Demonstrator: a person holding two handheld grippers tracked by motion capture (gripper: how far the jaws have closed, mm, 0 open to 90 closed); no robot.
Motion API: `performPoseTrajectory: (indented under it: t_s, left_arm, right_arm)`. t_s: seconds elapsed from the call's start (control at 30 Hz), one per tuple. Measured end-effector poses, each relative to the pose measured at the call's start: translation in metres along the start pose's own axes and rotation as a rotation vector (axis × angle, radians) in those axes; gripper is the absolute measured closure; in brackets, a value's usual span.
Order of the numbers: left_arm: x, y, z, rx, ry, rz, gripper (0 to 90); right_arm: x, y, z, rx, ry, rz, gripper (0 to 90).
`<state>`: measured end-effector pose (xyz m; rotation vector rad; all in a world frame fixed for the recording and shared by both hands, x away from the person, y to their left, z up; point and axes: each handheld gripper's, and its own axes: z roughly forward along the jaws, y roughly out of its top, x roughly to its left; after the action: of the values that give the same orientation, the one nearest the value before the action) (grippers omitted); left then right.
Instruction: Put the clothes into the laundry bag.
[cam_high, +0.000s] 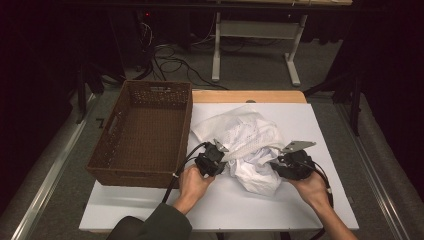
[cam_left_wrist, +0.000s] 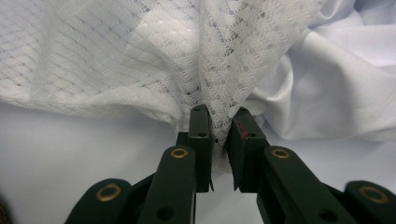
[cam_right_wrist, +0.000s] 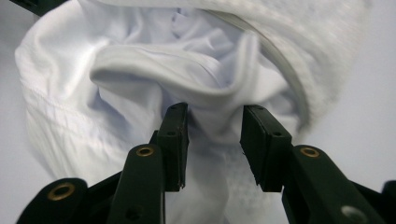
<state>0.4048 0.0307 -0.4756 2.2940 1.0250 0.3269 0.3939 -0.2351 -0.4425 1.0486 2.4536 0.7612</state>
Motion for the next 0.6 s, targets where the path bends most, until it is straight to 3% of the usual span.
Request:
performPoseTrajectory:
  t_s: [0.23, 0.4, 0.6]
  left_arm:
    - [-0.006, 0.003, -0.006, -0.045, -0.020, 0.019, 83.4]
    - [-0.006, 0.003, -0.011, -0.057, -0.037, 0.015, 83.9]
    - [-0.008, 0.000, -0.016, -0.068, -0.040, 0.021, 84.2]
  right_arm:
    - [0.014, 0.029, 0.030, 0.010, 0.015, -0.051, 65.2]
    - [0.023, 0.052, 0.052, 0.042, -0.004, -0.095, 69.0]
    - [0.022, 0.071, 0.084, 0.107, -0.071, -0.057, 72.8]
